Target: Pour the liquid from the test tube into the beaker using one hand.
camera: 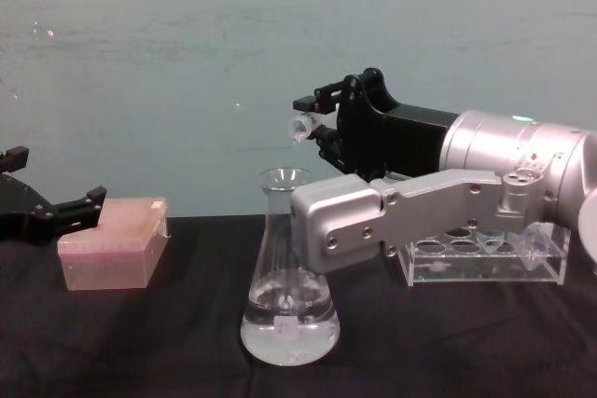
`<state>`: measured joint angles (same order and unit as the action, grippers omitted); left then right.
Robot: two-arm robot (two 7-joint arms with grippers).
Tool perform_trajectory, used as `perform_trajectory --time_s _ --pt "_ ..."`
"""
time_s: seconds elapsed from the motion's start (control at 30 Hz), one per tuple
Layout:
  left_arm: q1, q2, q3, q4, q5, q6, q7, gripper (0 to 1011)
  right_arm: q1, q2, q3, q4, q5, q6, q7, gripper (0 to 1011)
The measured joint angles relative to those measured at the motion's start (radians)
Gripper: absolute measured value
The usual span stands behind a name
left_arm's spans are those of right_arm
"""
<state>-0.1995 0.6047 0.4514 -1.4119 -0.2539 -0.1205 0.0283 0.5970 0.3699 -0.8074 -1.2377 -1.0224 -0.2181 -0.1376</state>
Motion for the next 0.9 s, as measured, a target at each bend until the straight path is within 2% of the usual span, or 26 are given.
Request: perform_trajectory --time_s 0.67,0.8,0.9 --pt "0.0 0.0 0.0 0.0 0.0 0.0 0.0 1000 0.01 0.012 -0.021 -0.004 -0.025 0.003 -0.014 199" --pt "0.0 0.0 0.0 0.0 0.0 0.0 0.0 1000 0.0 0.011 -0.004 -0.017 0.008 0.005 -0.005 199" --pt "0.0 0.0 0.0 0.0 0.0 0.0 0.0 1000 -0.02 0.002 0.032 -0.035 0.071 0.009 0.027 199"
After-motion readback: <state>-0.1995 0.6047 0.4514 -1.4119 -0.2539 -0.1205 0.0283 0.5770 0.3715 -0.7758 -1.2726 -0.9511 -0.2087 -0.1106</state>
